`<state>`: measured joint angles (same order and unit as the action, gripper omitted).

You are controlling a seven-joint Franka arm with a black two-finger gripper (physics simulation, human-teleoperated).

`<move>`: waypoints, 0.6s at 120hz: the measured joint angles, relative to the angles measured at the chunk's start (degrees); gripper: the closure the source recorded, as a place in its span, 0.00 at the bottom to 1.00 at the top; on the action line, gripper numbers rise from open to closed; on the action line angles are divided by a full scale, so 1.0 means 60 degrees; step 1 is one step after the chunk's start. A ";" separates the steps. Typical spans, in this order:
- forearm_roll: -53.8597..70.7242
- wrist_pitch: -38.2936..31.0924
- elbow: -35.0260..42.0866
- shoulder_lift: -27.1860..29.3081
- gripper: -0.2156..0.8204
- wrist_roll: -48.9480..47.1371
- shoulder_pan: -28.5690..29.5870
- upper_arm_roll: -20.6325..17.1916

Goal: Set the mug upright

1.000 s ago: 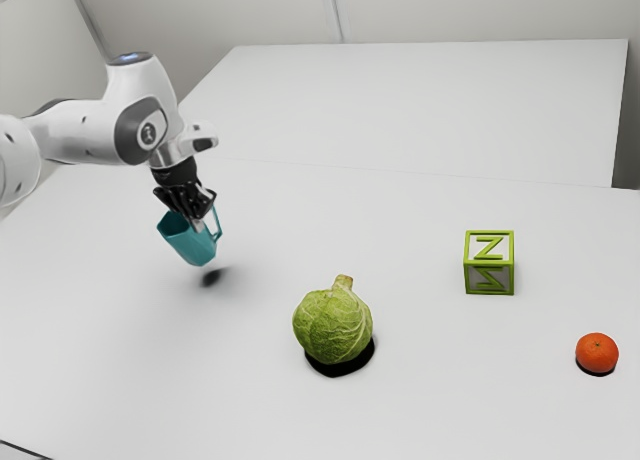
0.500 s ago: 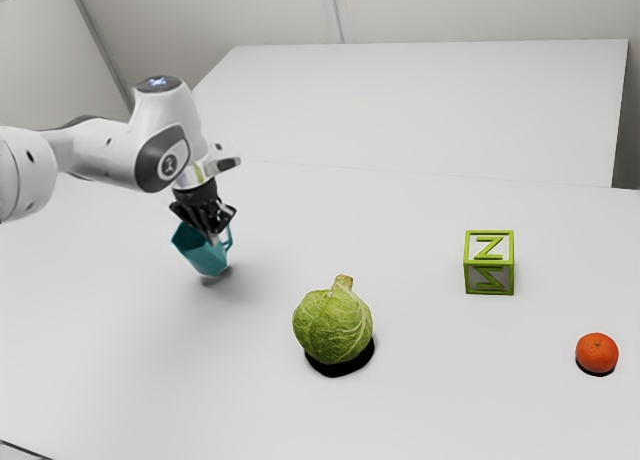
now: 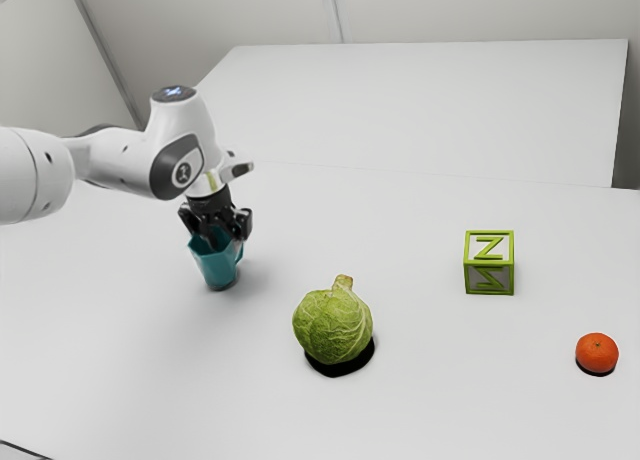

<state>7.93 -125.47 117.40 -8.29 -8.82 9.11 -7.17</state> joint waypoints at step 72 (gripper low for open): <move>-0.0014 0.2105 -0.2151 0.1594 0.23 -0.0268 0.0372 -0.0550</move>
<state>7.84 -112.84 104.49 1.27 -10.43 11.34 -10.47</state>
